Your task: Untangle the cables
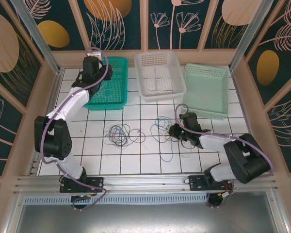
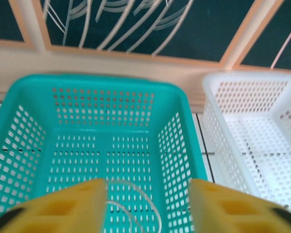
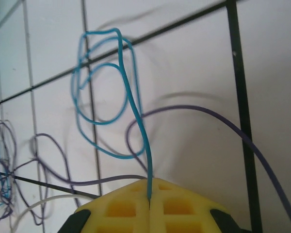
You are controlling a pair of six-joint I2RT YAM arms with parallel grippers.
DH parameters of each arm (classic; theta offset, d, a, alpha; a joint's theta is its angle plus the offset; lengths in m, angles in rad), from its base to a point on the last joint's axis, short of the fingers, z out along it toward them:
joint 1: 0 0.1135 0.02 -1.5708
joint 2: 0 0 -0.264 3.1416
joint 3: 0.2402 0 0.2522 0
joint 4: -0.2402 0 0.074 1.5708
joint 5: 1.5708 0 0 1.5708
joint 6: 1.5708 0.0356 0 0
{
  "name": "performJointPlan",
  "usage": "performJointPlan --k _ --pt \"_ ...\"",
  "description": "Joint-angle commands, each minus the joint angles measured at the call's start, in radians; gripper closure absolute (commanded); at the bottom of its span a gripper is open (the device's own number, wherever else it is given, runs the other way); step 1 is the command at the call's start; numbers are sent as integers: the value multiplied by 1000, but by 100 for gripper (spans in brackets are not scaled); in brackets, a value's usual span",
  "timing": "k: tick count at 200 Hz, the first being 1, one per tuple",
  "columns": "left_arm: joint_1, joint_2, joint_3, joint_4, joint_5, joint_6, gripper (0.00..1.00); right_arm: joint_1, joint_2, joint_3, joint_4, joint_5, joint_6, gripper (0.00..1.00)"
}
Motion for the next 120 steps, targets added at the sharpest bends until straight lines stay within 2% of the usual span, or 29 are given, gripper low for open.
performJointPlan --k 1,25,32,35,77,120 --pt "3 20 -48 -7 56 -67 36 15 -107 12 -31 45 -36 99" --pt "-1 5 -105 8 76 -119 16 17 -207 16 -76 63 -61 99" --pt "-11 -27 -122 16 78 -123 4 18 -227 24 -94 67 -70 100" --pt "-17 -33 -130 18 75 -123 2 18 -236 29 -100 67 -74 100" --pt "-123 -115 -186 35 2 -82 1 23 -294 131 -173 36 -127 100" --pt "-144 -204 -317 130 47 -123 2 34 -342 307 -291 -1 -241 100"
